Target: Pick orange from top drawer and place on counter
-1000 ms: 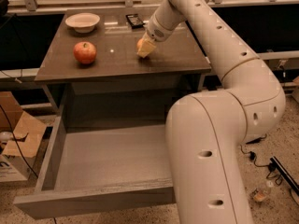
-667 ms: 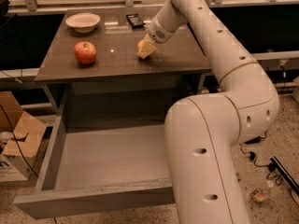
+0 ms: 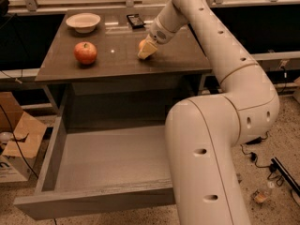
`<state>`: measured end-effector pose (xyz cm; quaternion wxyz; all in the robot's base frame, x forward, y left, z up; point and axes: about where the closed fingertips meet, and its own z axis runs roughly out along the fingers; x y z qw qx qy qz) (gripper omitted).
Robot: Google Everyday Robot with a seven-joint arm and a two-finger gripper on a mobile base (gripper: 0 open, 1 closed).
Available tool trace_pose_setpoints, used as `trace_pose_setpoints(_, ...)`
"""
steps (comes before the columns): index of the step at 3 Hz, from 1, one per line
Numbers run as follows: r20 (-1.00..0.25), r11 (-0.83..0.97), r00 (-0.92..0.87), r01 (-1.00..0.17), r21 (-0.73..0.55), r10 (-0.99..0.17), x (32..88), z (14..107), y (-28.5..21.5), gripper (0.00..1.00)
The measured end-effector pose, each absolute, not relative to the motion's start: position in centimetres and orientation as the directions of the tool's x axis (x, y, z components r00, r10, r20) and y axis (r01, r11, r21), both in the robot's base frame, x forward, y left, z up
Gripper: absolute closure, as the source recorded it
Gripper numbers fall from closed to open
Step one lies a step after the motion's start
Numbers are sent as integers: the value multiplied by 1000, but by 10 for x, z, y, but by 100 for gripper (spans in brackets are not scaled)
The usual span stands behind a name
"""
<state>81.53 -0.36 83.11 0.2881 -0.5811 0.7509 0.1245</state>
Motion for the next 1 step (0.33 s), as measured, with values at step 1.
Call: trace_pose_setpoints(1,-577,294,-159,-944,-148,-801,815,831,-4,0)
